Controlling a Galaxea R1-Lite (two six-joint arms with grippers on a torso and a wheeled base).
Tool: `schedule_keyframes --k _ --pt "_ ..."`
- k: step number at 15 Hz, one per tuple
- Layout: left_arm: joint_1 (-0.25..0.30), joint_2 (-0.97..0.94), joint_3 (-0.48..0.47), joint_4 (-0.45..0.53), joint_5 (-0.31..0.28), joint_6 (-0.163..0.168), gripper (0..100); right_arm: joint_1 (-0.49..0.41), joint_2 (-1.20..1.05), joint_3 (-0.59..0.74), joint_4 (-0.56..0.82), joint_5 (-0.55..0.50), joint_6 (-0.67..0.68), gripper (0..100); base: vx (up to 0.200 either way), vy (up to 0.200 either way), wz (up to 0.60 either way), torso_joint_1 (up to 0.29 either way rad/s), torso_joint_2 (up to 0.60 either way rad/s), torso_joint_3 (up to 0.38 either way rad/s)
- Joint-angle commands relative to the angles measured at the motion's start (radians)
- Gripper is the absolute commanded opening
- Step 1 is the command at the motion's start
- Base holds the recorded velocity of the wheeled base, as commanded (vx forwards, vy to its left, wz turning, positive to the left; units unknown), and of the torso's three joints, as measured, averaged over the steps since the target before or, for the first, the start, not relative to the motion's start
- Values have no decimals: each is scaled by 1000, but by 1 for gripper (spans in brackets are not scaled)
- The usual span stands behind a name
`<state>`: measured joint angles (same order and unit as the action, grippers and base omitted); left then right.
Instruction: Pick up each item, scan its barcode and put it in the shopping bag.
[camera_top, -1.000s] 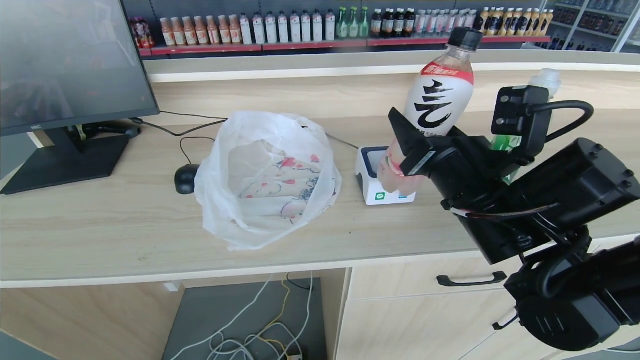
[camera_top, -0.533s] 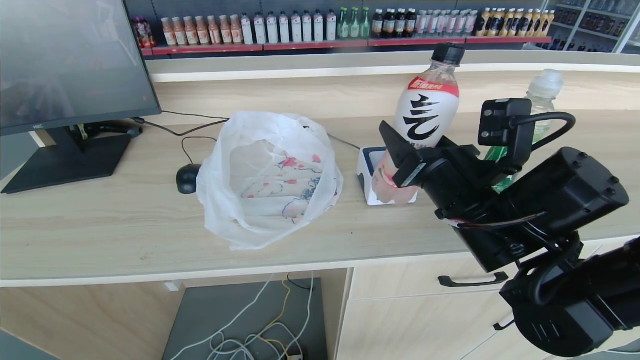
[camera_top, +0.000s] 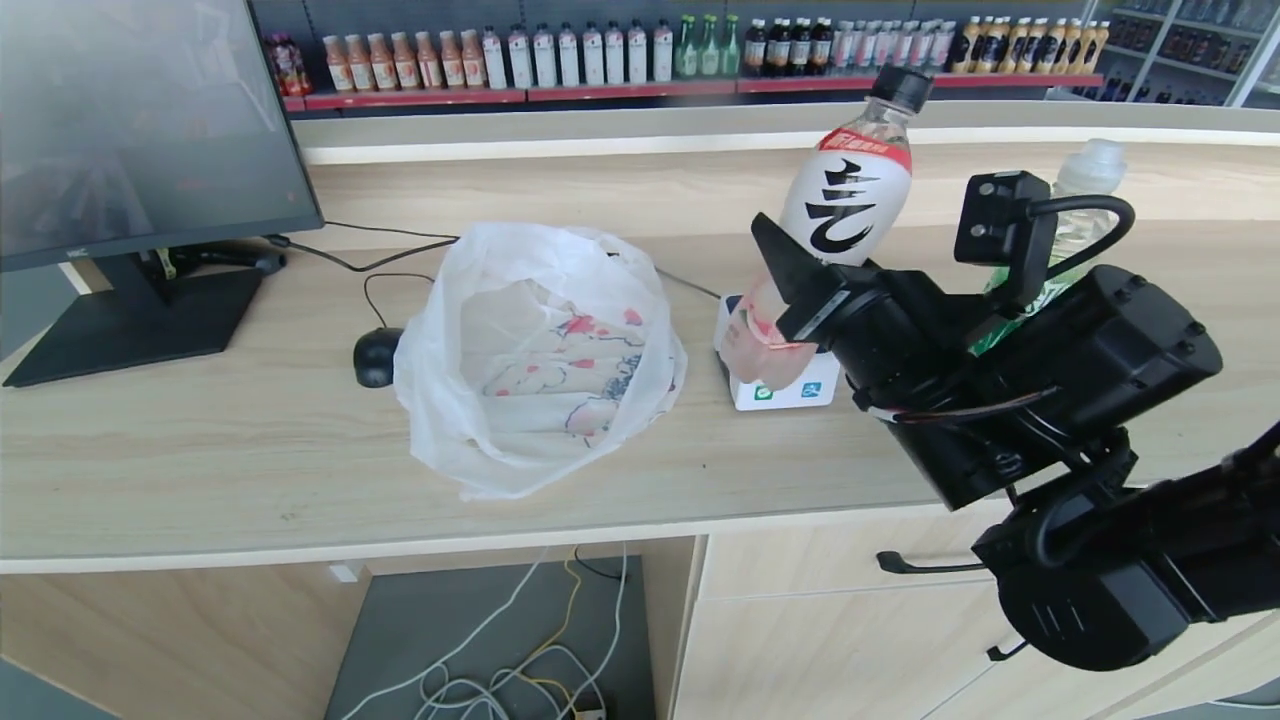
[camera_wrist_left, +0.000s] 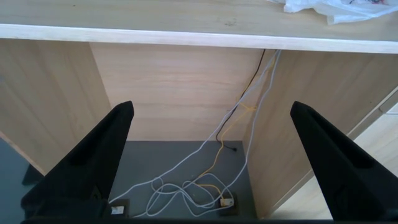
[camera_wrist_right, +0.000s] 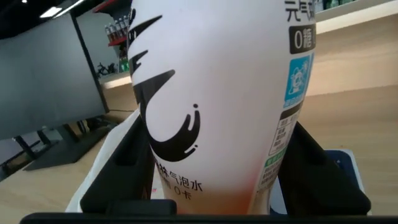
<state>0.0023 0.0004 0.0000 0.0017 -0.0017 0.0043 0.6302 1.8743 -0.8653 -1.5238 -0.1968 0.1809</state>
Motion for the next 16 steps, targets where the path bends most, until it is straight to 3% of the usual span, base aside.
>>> schedule_keyframes --k 1,6,7,12,16 --pt "1 0 0 0 0 0 100 -44 9 -64 22 0 88 0 0 0 0 0 0 0" --pt "1 0 0 0 0 2 100 -167 82 -109 33 45 319 0 0 0 0 0 0 0" --pt "1 0 0 0 0 0 100 -191 115 -172 37 53 371 0 0 0 0 0 0 0" --pt "1 0 0 0 0 0 100 -191 138 -362 246 50 517 0 0 0 0 0 0 0" --pt "1 0 0 0 0 0 100 -173 126 -422 312 48 592 0 0 0 0 0 0 0"
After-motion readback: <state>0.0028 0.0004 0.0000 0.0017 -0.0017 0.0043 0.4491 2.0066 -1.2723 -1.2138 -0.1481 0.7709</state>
